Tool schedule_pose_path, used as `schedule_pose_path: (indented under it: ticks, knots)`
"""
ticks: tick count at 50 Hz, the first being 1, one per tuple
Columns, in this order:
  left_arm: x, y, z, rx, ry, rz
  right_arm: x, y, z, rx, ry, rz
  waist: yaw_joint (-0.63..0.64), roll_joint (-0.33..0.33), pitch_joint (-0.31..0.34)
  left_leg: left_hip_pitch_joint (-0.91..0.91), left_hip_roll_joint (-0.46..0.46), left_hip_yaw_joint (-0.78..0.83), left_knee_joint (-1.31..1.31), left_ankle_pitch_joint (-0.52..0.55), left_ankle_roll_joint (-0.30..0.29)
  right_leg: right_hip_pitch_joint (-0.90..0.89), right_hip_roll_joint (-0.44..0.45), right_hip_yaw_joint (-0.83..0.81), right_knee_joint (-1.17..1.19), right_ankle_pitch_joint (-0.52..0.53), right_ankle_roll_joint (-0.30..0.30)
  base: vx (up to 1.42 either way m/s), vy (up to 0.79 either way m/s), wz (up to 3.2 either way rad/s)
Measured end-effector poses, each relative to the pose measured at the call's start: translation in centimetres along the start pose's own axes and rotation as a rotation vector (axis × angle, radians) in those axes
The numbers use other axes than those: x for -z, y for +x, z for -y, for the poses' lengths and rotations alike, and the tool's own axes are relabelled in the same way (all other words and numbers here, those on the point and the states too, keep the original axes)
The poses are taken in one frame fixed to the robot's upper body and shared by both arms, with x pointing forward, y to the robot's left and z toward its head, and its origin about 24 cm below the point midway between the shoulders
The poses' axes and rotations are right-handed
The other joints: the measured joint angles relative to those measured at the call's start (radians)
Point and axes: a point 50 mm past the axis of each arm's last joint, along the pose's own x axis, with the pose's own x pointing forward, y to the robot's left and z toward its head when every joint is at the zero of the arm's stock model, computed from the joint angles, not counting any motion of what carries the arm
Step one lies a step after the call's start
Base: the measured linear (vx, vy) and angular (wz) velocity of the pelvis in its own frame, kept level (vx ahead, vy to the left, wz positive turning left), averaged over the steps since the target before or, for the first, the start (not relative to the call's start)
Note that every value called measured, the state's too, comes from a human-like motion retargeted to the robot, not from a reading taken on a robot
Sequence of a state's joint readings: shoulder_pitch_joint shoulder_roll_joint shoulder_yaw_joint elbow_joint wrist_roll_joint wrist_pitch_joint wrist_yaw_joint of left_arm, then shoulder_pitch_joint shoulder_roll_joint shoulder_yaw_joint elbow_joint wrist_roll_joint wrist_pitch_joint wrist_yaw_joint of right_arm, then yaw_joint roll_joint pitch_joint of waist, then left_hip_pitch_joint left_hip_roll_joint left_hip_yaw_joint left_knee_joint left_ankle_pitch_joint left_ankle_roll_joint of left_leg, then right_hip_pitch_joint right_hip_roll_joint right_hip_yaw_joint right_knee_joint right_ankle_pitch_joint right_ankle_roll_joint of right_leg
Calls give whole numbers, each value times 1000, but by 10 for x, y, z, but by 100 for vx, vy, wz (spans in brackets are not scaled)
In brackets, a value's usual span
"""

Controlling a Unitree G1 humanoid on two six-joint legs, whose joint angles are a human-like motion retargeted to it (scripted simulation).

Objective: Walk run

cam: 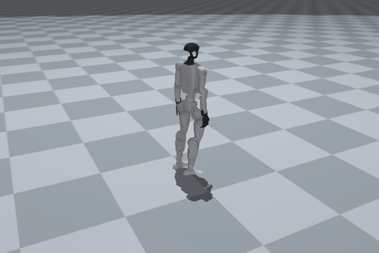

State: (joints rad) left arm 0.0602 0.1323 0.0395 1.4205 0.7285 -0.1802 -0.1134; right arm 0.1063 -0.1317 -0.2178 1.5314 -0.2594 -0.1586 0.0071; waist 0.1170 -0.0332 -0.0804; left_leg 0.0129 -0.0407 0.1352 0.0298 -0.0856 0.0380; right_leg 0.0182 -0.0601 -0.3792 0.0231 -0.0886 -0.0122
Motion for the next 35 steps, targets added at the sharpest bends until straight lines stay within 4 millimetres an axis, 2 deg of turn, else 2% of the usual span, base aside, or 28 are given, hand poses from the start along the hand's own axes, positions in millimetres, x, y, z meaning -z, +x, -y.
schedule_pose_path:
  ticks: [35]
  knots:
    - [4,-1,-1,-2,8,-12,0,0,3,2,-10,-6,3,2,0,4,-3,1,1,-4,3,2,-1,0,1,-1,-3,0,0,0]
